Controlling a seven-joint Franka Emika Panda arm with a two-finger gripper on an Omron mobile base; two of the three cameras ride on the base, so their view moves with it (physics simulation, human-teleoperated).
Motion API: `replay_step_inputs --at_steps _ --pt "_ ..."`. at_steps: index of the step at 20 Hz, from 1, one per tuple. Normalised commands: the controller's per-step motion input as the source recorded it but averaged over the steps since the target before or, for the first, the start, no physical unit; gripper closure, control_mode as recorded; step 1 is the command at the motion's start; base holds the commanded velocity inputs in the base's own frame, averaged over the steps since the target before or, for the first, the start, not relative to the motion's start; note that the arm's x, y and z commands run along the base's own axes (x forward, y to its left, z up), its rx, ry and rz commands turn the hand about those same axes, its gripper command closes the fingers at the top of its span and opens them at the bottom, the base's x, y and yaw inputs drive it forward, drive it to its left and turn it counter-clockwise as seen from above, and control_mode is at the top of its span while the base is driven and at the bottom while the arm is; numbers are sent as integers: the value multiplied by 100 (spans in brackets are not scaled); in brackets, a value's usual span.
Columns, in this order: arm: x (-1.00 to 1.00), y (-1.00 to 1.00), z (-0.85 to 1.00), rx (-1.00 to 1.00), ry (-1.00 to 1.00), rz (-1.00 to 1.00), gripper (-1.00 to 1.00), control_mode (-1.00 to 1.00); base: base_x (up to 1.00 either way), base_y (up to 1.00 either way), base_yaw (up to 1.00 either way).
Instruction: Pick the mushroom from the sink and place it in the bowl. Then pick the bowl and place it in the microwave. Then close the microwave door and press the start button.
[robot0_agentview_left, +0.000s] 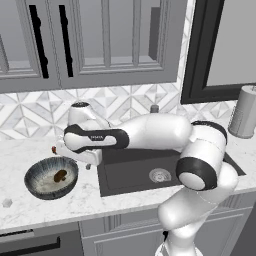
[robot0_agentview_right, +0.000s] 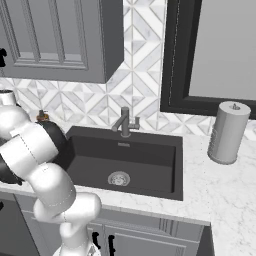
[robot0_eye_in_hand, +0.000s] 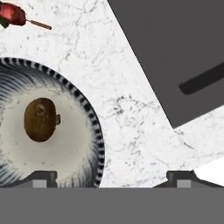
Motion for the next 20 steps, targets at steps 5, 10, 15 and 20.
replay_step_inputs --at_steps 5,10,15,20 --pt "18 -1 -8 0 0 10 -100 -100 0 0 0" --pt "32 0 -8 0 0 10 -100 -100 0 0 0" --pt "39 21 -24 0 0 4 -100 -100 0 0 0" --pt "24 25 -33 0 0 1 -100 -100 0 0 0"
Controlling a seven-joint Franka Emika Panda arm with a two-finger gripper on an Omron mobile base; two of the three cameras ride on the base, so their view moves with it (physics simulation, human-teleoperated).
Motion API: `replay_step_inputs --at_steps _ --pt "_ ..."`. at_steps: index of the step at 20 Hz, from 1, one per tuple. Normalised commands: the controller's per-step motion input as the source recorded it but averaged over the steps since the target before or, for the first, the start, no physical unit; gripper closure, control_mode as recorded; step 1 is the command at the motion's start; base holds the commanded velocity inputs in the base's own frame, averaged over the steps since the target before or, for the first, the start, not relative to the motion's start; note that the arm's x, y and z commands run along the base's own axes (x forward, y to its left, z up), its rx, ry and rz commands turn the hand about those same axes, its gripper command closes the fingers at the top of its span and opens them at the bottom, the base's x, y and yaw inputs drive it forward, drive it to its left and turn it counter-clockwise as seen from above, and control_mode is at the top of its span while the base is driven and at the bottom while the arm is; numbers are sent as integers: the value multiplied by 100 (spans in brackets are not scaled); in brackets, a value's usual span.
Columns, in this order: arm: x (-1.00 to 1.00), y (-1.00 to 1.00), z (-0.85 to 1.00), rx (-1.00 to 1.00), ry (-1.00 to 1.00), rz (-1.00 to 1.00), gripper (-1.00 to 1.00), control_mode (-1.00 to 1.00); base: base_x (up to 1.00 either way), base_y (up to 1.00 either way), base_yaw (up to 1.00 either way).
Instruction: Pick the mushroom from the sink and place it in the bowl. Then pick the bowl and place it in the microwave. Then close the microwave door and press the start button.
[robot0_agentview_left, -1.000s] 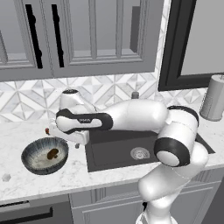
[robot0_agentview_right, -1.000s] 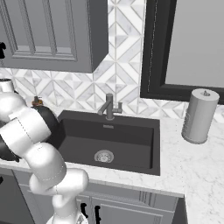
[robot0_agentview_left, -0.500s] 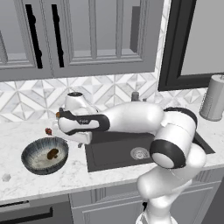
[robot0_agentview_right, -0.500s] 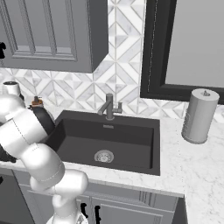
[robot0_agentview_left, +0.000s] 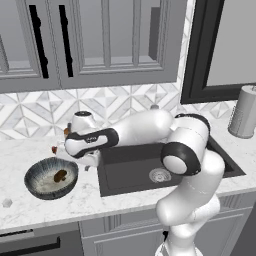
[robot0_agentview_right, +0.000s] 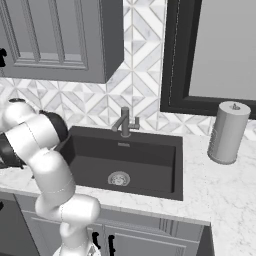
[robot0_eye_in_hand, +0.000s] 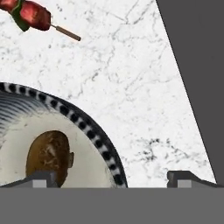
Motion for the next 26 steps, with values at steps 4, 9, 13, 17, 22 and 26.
replay_step_inputs --at_steps 4,9,13,17,22,26 --pt "19 16 -28 0 0 0 -100 -100 0 0 0" --pt "6 6 -29 0 0 0 -100 -100 0 0 0" --pt "1 21 -28 0 0 0 100 -100 0 0 0" --pt "-4 18 -17 0 0 0 100 -100 0 0 0" --pt "-25 12 -12 0 0 1 100 -100 0 0 0" --pt "-30 3 -8 0 1 1 100 -100 0 0 0"
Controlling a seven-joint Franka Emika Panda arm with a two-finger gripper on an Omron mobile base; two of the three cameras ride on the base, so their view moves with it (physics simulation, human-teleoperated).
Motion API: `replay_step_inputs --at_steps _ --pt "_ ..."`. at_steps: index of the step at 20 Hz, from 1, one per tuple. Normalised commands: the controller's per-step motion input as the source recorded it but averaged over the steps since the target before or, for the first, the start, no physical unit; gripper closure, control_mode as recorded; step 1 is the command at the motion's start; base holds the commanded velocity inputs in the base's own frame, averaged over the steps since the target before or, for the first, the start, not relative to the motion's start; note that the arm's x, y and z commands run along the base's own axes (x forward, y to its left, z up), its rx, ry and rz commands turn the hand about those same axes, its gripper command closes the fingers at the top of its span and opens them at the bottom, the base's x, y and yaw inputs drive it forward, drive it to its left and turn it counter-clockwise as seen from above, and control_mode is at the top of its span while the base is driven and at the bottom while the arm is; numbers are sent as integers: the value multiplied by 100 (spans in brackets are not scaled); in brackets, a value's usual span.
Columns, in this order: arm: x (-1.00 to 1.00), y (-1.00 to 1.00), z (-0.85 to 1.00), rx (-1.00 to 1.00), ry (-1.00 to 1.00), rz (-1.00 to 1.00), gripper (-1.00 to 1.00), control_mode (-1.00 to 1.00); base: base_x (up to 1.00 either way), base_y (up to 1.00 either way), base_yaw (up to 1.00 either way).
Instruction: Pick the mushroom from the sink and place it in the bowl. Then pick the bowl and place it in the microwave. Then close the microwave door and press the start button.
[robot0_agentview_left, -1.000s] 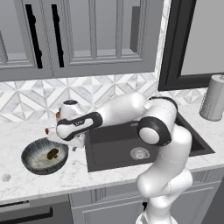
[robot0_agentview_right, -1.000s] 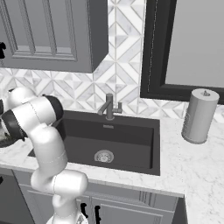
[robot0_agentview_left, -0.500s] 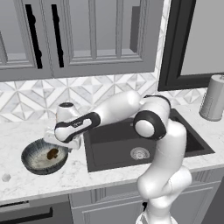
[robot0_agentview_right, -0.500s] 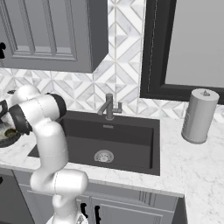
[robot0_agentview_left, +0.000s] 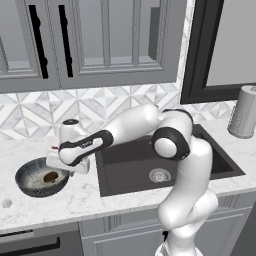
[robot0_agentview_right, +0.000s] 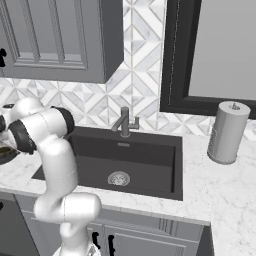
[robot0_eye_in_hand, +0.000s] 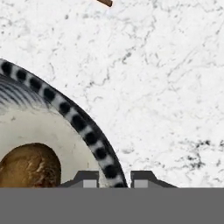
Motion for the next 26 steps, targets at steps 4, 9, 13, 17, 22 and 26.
replay_step_inputs --at_steps 4,9,13,17,22,26 --pt "-62 -1 7 0 -3 0 100 -100 0 0 0" --pt "-88 -14 39 0 -13 -3 100 -100 0 0 0" --pt "-79 -25 69 0 -17 -5 100 -100 0 0 0" --pt "-54 -54 67 0 -13 -16 100 -100 0 0 0" --pt "-50 -64 77 2 -5 -21 100 -100 0 0 0" --pt "-37 -71 70 0 -3 -22 100 -100 0 0 0"
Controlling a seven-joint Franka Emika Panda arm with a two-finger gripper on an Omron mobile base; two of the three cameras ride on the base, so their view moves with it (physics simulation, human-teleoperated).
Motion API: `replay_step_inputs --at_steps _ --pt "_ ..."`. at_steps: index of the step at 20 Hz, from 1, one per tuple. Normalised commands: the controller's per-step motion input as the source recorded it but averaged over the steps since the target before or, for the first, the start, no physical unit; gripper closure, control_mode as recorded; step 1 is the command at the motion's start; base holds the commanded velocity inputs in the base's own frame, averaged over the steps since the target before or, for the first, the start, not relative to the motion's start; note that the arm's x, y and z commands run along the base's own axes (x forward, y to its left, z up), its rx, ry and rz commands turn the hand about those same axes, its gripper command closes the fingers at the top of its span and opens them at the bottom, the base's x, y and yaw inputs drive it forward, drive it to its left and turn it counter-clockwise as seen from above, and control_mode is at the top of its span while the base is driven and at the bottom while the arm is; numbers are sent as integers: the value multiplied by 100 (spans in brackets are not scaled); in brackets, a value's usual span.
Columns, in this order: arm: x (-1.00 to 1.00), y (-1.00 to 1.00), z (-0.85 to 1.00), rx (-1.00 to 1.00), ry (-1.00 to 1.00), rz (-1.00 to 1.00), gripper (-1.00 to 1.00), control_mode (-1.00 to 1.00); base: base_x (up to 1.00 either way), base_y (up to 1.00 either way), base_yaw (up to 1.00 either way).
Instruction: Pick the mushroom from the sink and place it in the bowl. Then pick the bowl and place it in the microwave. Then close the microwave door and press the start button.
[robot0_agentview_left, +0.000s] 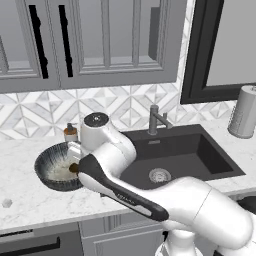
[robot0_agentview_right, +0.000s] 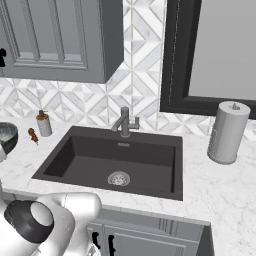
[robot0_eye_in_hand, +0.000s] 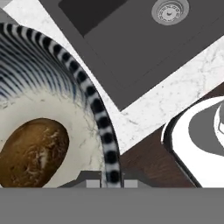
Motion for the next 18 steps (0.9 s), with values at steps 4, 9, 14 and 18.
replay_step_inputs --at_steps 4,9,14,18 --pt "-19 -76 62 0 0 -27 100 -100 0 0 0" --pt "-6 -82 60 0 0 -26 100 -100 0 0 0" --pt "-1 -98 52 1 0 -24 100 -100 0 0 0" --pt "-3 -100 44 4 0 -21 100 -100 0 0 0"
